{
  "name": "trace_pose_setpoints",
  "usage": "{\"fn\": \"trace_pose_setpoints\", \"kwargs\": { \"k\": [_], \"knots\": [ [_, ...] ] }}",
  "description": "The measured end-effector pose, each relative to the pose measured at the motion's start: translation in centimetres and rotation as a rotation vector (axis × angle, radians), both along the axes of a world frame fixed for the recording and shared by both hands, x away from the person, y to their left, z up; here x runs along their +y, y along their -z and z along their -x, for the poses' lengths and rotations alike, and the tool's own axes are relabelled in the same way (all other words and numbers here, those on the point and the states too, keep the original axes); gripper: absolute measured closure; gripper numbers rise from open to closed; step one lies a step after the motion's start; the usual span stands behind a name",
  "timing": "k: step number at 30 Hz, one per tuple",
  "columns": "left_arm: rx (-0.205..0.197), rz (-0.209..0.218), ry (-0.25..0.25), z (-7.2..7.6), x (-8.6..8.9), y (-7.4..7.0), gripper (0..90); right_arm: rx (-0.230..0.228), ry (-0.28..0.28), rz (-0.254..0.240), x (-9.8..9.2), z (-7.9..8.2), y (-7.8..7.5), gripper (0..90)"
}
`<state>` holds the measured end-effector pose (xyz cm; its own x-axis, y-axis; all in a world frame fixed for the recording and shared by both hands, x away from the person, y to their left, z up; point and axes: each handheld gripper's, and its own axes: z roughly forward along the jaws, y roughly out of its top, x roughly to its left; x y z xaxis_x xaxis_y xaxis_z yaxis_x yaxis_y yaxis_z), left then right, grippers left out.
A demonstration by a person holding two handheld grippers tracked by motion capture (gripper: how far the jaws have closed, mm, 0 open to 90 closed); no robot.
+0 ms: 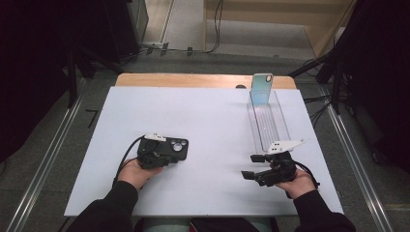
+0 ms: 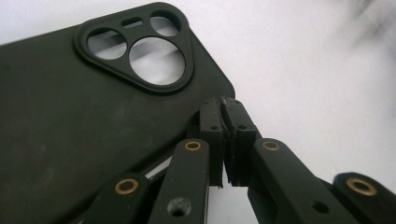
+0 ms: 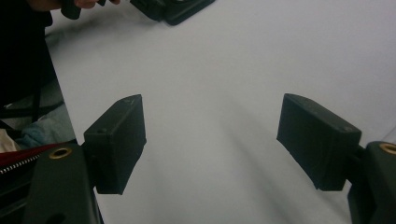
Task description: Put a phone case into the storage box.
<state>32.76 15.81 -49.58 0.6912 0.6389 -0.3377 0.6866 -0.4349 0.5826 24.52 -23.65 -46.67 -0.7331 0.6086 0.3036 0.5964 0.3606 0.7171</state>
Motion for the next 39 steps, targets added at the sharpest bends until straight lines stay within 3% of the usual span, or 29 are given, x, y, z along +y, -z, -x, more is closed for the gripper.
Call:
{"fn": "trace_pose_setpoints", "kwargs": {
  "k": [11, 20, 28, 32, 35, 37, 39],
  "knots": [
    [-0.024, -0.006, -0.026, -1.7, -1.5, 0.1, 88.5, 0.005, 0.021, 0.008, -0.5, 0.4, 0.2, 21.7],
    [-0.017, 0.002, -0.076, -3.1, -2.2, 0.3, 88.5, 0.003, 0.014, 0.033, -0.4, 0.4, 0.6, 21.8],
    [-0.012, 0.011, -0.088, -3.6, -2.4, 0.6, 88.3, 0.007, 0.006, 0.034, -0.2, 0.6, 0.7, 21.7],
    [0.018, 0.065, -0.088, -3.5, -2.0, -0.2, 81.8, 0.005, 0.006, 0.030, -0.3, 0.5, 0.7, 21.7],
    [0.028, 0.083, -0.066, -3.0, -1.8, -1.1, 75.7, 0.005, 0.003, 0.028, -0.3, 0.5, 0.7, 21.7],
    [0.022, 0.087, -0.046, -2.6, -1.4, -1.7, 70.4, 0.006, 0.002, 0.028, -0.3, 0.5, 0.7, 21.7],
    [0.012, 0.124, -0.012, -2.1, -0.9, -2.4, 62.9, 0.007, -0.001, 0.029, -0.3, 0.5, 0.7, 21.7]
  ]
}}
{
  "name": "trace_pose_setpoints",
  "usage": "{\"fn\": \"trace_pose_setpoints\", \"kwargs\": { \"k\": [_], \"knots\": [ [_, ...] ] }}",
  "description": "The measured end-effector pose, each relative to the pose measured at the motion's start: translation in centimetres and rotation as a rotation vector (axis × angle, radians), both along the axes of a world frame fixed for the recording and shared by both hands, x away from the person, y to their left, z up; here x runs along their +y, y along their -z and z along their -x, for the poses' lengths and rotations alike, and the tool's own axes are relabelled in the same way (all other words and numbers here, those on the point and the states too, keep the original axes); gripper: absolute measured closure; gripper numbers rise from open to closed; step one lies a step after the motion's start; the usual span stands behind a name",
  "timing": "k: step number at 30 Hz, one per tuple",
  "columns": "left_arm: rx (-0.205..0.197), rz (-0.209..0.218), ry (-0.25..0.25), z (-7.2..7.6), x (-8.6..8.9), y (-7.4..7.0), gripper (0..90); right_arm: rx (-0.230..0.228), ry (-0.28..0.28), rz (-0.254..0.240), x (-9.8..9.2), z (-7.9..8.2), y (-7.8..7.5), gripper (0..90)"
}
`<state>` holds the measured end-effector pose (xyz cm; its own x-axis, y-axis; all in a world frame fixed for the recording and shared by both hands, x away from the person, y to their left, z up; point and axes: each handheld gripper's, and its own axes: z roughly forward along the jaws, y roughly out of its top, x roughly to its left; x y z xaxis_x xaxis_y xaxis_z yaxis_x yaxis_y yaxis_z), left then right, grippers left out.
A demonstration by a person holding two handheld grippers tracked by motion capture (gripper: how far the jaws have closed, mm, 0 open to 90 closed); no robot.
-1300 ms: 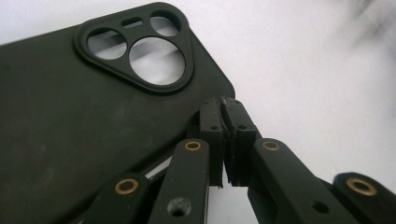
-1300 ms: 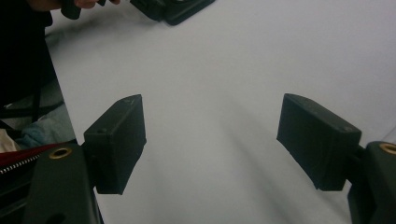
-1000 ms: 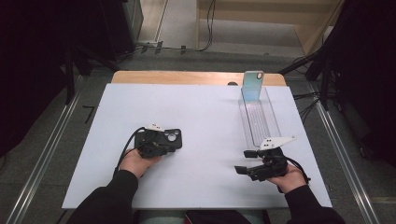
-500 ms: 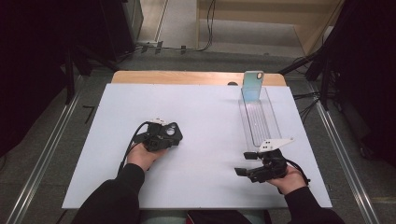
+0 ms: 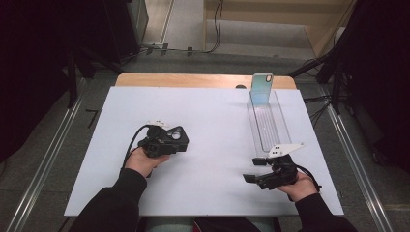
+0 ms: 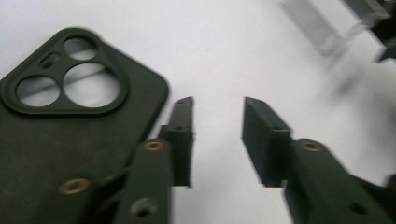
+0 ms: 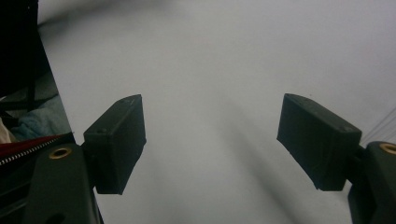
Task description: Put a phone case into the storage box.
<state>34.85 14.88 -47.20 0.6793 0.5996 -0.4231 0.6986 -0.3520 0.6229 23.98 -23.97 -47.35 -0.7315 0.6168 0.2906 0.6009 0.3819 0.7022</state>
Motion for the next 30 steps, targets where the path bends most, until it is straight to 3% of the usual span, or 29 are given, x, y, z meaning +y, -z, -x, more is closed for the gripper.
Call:
{"fn": "trace_pose_setpoints", "kwargs": {
  "k": [3, 8, 11, 20, 25, 30],
  "knots": [
    [-0.014, 0.013, 0.040, 0.7, 0.6, -0.6, 52.3, 0.007, 0.002, -0.001, -0.1, 0.0, 0.0, 21.5],
    [-0.030, 0.044, 0.073, 1.8, 1.3, -1.3, 42.2, -0.004, 0.008, -0.005, -0.3, 0.0, 0.0, 21.4],
    [-0.047, 0.056, 0.086, 2.6, 1.8, -1.7, 40.2, 0.007, 0.022, 0.010, -0.4, 0.0, 0.0, 21.2],
    [-0.072, 0.098, 0.121, 4.5, 3.4, -2.2, 34.8, 0.007, 0.002, -0.009, -0.7, 0.2, -0.1, 21.2],
    [-0.098, 0.090, 0.137, 5.5, 4.2, -1.9, 32.2, 0.003, -0.005, -0.009, -0.7, 0.2, -0.2, 21.2],
    [-0.094, 0.089, 0.139, 6.4, 5.1, -1.6, 32.0, 0.000, -0.017, -0.010, -0.7, 0.2, -0.2, 21.2]
  ]
}}
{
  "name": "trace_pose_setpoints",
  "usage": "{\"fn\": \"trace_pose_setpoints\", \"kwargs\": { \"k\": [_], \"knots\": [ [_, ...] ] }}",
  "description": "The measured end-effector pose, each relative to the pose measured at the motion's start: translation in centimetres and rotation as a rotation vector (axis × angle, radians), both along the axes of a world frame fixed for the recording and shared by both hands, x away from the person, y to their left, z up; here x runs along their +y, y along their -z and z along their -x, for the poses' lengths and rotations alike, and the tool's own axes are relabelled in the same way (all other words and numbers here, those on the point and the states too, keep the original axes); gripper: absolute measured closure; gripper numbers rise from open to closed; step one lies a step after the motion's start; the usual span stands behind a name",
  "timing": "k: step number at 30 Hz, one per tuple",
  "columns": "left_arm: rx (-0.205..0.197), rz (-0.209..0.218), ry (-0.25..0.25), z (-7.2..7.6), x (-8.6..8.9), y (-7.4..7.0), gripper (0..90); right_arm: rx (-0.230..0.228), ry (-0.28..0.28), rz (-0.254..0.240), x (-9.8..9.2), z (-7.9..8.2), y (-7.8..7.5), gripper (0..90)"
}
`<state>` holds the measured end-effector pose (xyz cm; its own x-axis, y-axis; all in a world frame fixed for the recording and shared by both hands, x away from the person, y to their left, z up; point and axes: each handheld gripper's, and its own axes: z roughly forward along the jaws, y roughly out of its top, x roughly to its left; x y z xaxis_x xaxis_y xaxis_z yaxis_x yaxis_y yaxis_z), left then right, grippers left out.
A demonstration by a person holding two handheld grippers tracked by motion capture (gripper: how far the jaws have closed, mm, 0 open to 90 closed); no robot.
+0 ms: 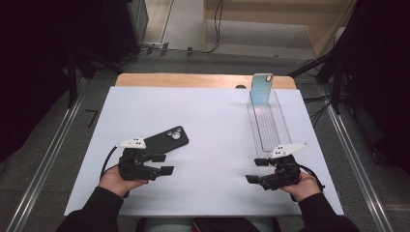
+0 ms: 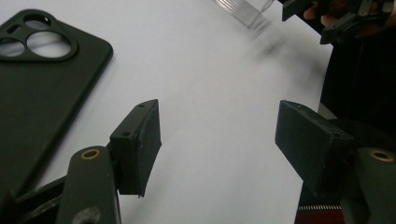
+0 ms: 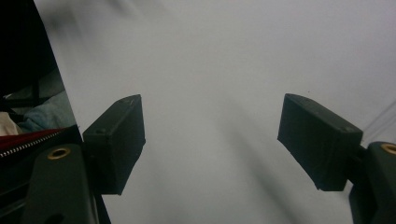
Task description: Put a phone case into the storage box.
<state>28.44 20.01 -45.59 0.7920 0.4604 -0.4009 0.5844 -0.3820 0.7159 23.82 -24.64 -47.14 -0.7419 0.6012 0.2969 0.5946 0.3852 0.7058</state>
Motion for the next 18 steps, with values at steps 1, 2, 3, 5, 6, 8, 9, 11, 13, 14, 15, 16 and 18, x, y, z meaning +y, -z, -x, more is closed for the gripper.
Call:
{"fn": "trace_pose_setpoints", "kwargs": {
  "k": [1, 2, 3, 5, 6, 8, 9, 11, 13, 14, 15, 16, 18],
  "knots": [
    [-0.005, -0.006, 0.000, 0.2, 0.1, 0.0, 32.0, 0.002, 0.000, 0.001, 0.0, 0.0, 0.0, 21.2],
    [-0.007, -0.007, 0.005, 0.5, 0.2, 0.0, 32.1, 0.004, 0.003, 0.001, -0.1, 0.0, 0.0, 21.2],
    [-0.011, -0.012, 0.014, 0.7, 0.4, 0.1, 32.1, 0.002, 0.004, 0.004, -0.1, 0.0, 0.0, 21.2],
    [-0.008, -0.011, 0.017, 1.1, 0.5, 0.2, 31.0, 0.000, 0.007, -0.001, -0.3, 0.0, -0.1, 21.2],
    [-0.002, -0.012, 0.018, 1.4, 0.6, 0.2, 29.4, -0.002, 0.009, -0.003, -0.3, 0.0, -0.1, 21.2],
    [0.005, -0.011, 0.020, 1.7, 0.7, 0.3, 29.4, -0.007, 0.008, -0.003, -0.4, 0.0, -0.2, 21.2],
    [0.005, -0.011, 0.024, 1.9, 0.8, 0.3, 29.4, -0.006, 0.009, -0.003, -0.3, 0.0, -0.2, 21.2],
    [0.006, -0.014, 0.017, 2.0, 0.8, 0.3, 29.5, -0.006, 0.001, -0.003, -0.2, -0.1, -0.1, 21.2],
    [0.003, -0.014, 0.015, 2.0, 0.8, 0.4, 29.4, -0.004, -0.003, 0.000, -0.1, -0.2, -0.1, 21.2],
    [-0.004, -0.023, 0.007, 2.0, 0.9, 0.3, 29.3, -0.004, -0.007, 0.002, 0.0, -0.2, -0.1, 21.2],
    [-0.003, -0.028, 0.001, 2.0, 0.9, 0.3, 27.1, -0.005, -0.010, -0.001, 0.1, -0.3, 0.0, 21.2],
    [0.006, -0.024, 0.007, 1.9, 0.9, 0.1, 23.6, -0.003, -0.013, 0.001, 0.1, -0.3, -0.1, 21.2],
    [-0.010, -0.003, 0.018, 1.7, 1.0, -0.3, 20.2, -0.004, -0.017, -0.003, 0.1, -0.3, -0.1, 21.2]
  ]
}}
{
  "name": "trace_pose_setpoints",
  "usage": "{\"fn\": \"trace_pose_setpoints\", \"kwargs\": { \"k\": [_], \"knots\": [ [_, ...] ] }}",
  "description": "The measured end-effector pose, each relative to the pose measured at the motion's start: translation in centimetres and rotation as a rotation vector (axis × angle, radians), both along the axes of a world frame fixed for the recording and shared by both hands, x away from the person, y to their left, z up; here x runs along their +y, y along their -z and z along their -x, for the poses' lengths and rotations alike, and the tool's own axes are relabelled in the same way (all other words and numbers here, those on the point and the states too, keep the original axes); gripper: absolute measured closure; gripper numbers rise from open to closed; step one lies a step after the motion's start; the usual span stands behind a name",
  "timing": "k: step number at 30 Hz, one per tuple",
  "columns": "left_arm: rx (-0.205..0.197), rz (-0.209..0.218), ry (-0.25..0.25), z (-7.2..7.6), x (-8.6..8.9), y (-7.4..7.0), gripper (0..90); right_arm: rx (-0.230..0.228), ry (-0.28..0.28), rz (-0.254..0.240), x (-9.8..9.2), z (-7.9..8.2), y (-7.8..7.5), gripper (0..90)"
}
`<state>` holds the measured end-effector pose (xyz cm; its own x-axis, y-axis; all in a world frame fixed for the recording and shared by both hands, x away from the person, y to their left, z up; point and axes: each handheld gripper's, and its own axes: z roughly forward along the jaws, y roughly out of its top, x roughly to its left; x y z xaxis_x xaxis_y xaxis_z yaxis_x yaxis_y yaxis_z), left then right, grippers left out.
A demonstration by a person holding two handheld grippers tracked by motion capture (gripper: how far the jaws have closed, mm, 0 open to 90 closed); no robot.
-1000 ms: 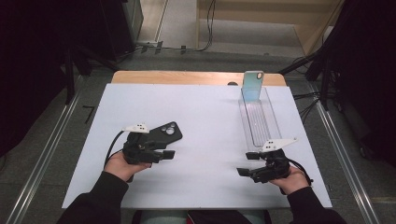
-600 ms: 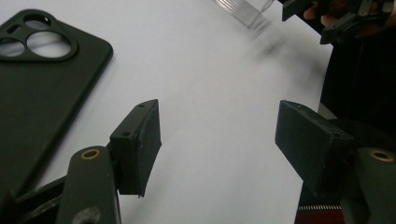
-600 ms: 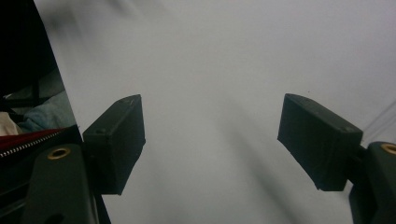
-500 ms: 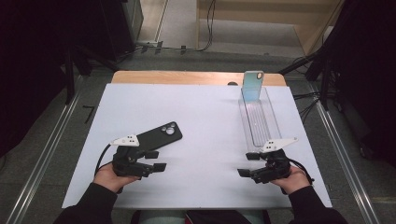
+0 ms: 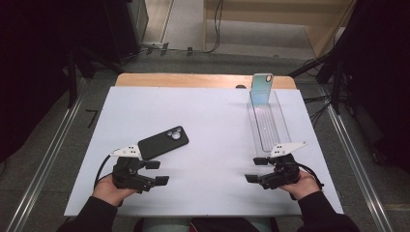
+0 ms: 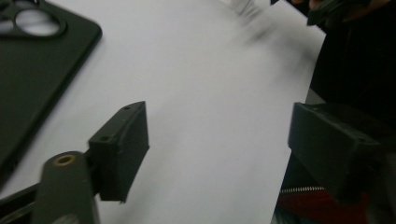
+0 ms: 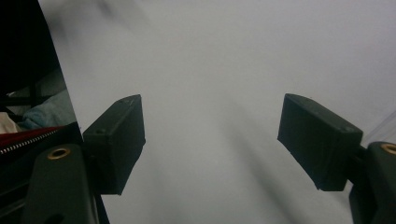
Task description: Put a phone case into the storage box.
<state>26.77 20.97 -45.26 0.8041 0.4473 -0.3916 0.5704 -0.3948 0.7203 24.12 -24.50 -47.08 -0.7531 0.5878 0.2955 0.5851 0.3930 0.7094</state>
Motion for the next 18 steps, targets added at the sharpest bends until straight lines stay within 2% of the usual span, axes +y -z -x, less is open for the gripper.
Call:
{"fn": "trace_pose_setpoints", "kwargs": {
  "k": [3, 4, 6, 9, 12, 15, 18],
  "knots": [
    [-0.055, 0.000, -0.005, -0.3, 0.0, -0.5, 2.9, -0.002, 0.000, 0.000, 0.0, 0.0, 0.0, 21.2],
    [-0.045, -0.001, -0.006, -0.5, 0.1, -0.6, 0.0, -0.002, 0.001, -0.001, 0.0, 0.0, 0.0, 21.2],
    [-0.016, 0.017, -0.002, -0.9, 0.4, -0.5, 0.0, -0.003, 0.002, -0.001, -0.1, 0.0, 0.0, 21.2],
    [-0.013, 0.000, 0.005, -1.3, 0.5, -0.1, 0.1, -0.002, 0.003, -0.004, 0.0, 0.0, 0.0, 21.2],
    [-0.021, -0.021, 0.006, -1.8, 0.6, 0.1, 1.6, 0.000, 0.001, -0.004, 0.0, 0.0, 0.0, 21.2],
    [-0.028, 0.002, -0.014, -2.5, 0.6, 0.0, 2.3, 0.002, -0.002, -0.004, 0.0, 0.0, 0.0, 21.2],
    [-0.043, -0.013, -0.028, -3.2, 0.5, -0.2, 2.4, 0.002, -0.003, -0.004, 0.1, 0.0, 0.1, 21.2]
  ]
}}
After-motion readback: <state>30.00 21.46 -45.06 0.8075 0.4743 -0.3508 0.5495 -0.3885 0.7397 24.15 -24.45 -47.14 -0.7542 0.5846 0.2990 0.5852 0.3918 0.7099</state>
